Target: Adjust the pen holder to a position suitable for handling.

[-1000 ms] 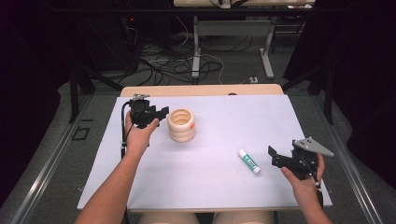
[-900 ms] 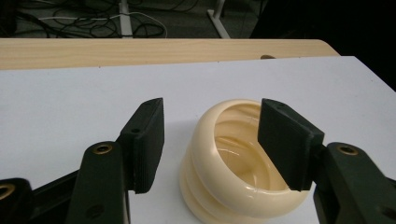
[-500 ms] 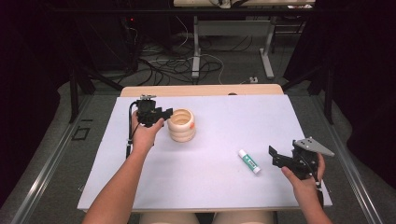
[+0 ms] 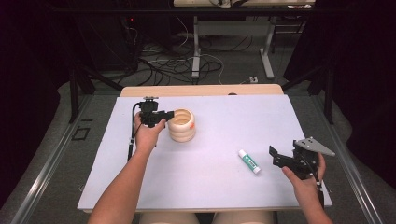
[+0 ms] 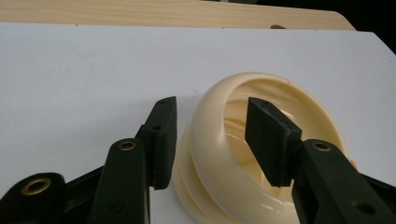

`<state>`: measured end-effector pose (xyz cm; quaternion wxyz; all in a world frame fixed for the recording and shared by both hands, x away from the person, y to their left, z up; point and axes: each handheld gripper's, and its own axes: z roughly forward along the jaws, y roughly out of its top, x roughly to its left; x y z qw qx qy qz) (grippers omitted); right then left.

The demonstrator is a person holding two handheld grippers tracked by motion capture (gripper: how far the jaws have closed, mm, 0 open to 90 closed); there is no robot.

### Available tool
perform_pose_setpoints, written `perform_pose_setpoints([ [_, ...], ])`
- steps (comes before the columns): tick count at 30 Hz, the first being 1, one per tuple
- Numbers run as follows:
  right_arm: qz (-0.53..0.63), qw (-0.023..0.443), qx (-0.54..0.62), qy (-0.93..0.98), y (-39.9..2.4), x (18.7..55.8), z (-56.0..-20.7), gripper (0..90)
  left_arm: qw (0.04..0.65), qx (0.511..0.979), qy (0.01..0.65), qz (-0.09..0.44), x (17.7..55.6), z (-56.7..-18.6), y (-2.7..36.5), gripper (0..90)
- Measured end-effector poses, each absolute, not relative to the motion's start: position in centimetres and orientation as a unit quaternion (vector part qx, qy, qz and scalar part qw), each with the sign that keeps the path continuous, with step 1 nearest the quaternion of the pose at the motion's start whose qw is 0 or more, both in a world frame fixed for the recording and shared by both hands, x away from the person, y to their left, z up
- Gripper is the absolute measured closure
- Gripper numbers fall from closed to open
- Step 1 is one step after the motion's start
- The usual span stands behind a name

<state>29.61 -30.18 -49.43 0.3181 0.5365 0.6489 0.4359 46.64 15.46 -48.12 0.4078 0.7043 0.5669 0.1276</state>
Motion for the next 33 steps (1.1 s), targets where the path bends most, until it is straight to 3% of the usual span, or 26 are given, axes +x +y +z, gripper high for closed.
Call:
perform_pose_setpoints([
  [11, 0.431, 0.311, 0.539, 0.653, -30.23, 29.53, -49.36, 7.9, 0.396, 0.704, 0.577, 0.116, 47.06, -48.78, 15.45, 60.0],
  [16, 0.432, 0.312, 0.539, 0.652, -30.22, 29.55, -49.36, 8.0, 0.398, 0.705, 0.577, 0.110, 47.03, -48.77, 15.31, 66.9],
  [33, 0.433, 0.308, 0.538, 0.655, -30.27, 29.62, -49.43, 8.2, 0.402, 0.702, 0.581, 0.092, 46.90, -48.77, 14.92, 68.6],
])
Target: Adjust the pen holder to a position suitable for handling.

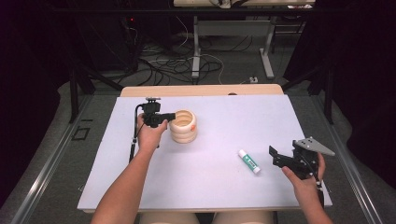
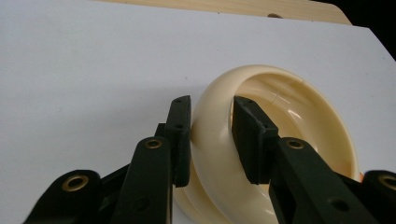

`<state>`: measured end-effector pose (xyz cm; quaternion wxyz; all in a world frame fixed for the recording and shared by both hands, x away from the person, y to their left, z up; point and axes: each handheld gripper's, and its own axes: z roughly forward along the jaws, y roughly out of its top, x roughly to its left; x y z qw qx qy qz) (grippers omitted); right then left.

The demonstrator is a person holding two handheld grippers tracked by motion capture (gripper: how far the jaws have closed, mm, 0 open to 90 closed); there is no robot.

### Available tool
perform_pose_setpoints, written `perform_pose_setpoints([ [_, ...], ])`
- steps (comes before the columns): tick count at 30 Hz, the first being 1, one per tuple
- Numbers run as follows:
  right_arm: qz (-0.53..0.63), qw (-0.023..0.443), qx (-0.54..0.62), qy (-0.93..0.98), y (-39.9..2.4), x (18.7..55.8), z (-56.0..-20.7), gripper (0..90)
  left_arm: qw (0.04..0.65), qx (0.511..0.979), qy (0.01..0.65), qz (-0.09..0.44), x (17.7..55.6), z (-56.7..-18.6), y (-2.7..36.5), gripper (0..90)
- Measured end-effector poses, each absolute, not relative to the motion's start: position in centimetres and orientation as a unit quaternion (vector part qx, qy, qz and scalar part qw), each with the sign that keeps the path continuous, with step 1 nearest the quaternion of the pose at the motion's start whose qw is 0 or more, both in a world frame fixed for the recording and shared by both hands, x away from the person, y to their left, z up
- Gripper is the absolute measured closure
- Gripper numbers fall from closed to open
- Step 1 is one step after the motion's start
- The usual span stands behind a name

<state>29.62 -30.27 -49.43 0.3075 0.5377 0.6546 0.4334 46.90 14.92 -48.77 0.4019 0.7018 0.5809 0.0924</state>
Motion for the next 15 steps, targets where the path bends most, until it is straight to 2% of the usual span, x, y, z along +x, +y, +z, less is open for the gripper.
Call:
perform_pose_setpoints([
  [15, 0.433, 0.306, 0.539, 0.655, -30.17, 29.59, -49.39, 8.4, 0.400, 0.716, 0.567, 0.079, 46.48, -48.67, 14.06, 68.6],
])
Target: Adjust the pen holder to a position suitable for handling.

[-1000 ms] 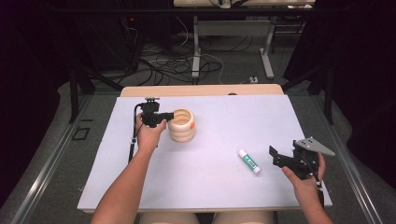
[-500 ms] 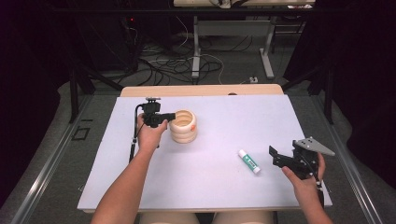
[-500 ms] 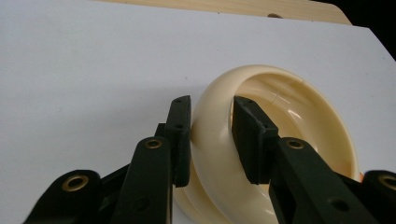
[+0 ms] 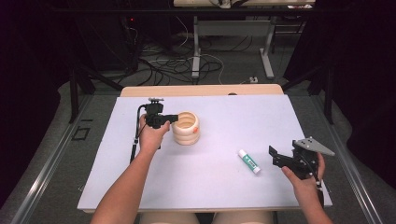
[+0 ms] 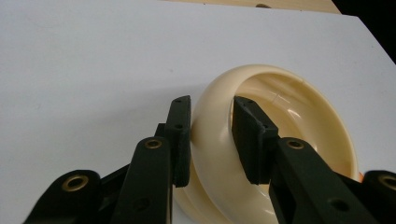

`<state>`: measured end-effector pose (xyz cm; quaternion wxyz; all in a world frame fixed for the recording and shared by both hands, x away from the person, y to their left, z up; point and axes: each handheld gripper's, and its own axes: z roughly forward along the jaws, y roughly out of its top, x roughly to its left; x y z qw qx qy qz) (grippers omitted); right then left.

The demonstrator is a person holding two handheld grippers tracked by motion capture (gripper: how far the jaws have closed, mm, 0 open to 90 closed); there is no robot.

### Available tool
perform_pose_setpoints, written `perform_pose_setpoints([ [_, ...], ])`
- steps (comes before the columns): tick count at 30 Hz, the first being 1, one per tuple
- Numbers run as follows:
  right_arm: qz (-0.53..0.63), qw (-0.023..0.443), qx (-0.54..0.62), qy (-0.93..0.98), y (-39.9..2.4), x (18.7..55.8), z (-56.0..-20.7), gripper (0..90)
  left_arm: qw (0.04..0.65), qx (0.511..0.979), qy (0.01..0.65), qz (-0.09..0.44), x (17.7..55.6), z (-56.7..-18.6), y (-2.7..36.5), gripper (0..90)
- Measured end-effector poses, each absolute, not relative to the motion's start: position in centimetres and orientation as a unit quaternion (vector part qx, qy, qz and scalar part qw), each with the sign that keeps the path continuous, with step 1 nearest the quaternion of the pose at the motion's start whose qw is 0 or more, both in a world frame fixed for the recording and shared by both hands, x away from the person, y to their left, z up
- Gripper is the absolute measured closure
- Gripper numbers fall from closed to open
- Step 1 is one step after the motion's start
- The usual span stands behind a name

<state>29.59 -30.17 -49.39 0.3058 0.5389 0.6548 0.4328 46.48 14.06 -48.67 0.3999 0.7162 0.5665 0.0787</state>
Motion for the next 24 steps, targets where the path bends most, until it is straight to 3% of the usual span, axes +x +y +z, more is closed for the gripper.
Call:
perform_pose_setpoints([
  [24, 0.436, 0.310, 0.536, 0.654, -30.0, 29.6, -49.5, 8.4, 0.399, 0.741, 0.536, 0.061, 44.9, -48.6, 11.2, 68.5],
])
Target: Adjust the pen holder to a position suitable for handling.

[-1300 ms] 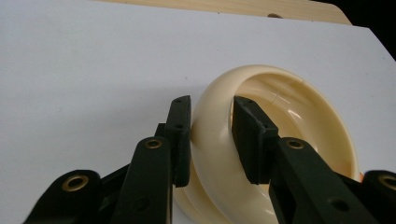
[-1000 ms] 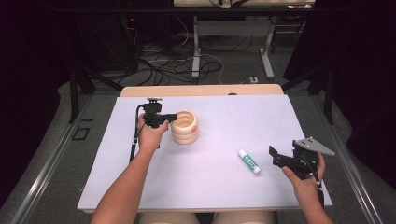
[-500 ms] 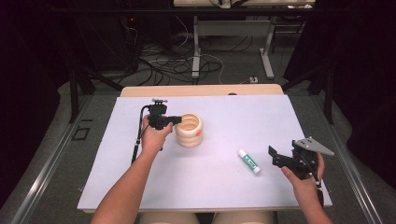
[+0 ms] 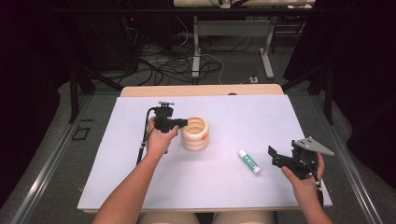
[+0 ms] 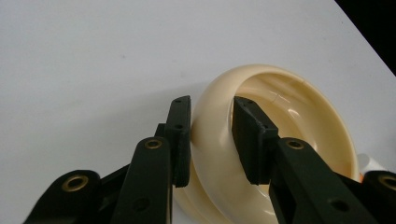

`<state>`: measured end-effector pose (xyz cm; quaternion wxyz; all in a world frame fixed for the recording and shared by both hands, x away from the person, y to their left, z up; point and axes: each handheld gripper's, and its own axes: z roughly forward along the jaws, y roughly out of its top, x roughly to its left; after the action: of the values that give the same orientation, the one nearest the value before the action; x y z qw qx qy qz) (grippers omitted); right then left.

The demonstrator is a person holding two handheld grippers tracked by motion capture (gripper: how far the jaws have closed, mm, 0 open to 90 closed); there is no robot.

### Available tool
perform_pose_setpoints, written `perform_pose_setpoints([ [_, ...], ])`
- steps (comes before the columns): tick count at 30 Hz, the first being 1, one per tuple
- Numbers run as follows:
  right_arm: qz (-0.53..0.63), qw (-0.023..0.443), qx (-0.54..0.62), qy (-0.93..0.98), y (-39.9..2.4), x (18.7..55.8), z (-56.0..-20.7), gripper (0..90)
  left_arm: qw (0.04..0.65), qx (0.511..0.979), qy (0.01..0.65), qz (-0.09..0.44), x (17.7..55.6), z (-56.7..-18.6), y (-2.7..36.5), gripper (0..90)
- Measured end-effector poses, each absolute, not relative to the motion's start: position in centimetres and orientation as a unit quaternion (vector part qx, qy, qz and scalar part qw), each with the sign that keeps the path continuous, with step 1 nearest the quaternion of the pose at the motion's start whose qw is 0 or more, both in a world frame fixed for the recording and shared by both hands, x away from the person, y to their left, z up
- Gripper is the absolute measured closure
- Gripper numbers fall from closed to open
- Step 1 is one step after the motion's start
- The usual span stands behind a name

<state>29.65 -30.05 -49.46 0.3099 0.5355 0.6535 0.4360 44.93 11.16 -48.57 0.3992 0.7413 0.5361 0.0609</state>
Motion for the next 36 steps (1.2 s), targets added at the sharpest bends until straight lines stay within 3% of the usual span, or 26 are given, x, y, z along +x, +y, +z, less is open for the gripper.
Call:
perform_pose_setpoints([
  [36, 0.432, 0.306, 0.536, 0.658, -30.0, 29.6, -49.5, 8.4, 0.401, 0.757, 0.513, 0.049, 44.0, -48.6, 9.3, 68.4],
])
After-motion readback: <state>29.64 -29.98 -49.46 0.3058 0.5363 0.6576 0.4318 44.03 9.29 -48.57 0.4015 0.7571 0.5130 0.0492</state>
